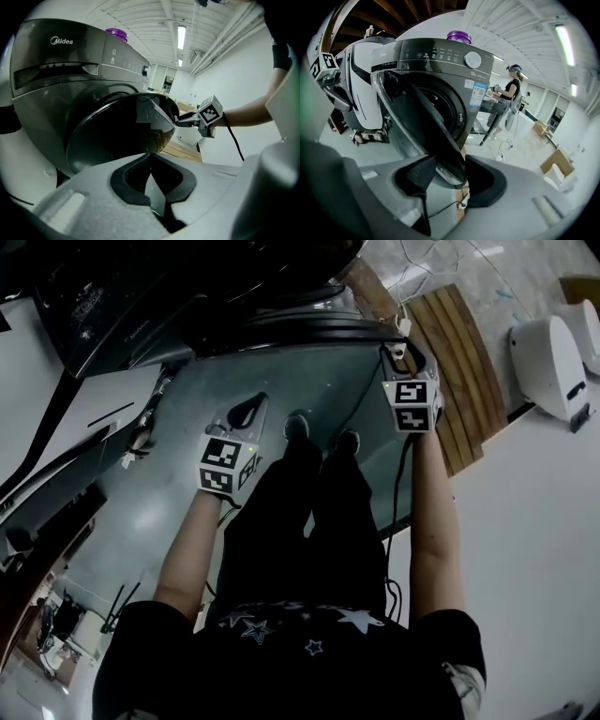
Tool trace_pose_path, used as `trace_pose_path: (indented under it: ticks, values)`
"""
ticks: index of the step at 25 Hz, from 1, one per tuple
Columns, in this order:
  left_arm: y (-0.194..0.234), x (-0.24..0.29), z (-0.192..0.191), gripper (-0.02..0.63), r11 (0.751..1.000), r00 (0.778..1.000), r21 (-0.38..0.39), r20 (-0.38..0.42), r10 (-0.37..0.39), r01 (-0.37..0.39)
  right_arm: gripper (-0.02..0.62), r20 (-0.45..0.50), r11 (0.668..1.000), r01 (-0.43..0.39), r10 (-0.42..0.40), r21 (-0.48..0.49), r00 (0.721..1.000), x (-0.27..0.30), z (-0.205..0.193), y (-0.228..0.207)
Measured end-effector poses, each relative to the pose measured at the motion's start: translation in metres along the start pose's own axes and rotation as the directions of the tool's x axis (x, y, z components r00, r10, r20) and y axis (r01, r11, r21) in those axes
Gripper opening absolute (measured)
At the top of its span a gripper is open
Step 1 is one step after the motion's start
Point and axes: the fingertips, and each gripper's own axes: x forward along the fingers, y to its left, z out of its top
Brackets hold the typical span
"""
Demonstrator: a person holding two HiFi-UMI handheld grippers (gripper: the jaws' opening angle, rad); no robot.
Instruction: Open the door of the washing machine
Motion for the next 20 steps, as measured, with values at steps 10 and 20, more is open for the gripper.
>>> trace_pose_path:
  ticks: [10, 20]
  values:
    - [-0.034, -0.006, -0.031, 0.011, 0.996, 0.996, 0.048, -0.053, -0.075, 0.077, 0.190, -0.025, 0.995, 0.011, -0.009, 0.094, 1.000, -0.055, -0.049, 0.045]
    - [-0.056, -0.029, -0.058, 0.011, 0.993, 0.996, 0.088, -0.048, -0.078, 0.082, 0.190, 0.000, 0.983, 0.070, -0.071, 0.172, 0.997, -0.084, -0.074, 0.076]
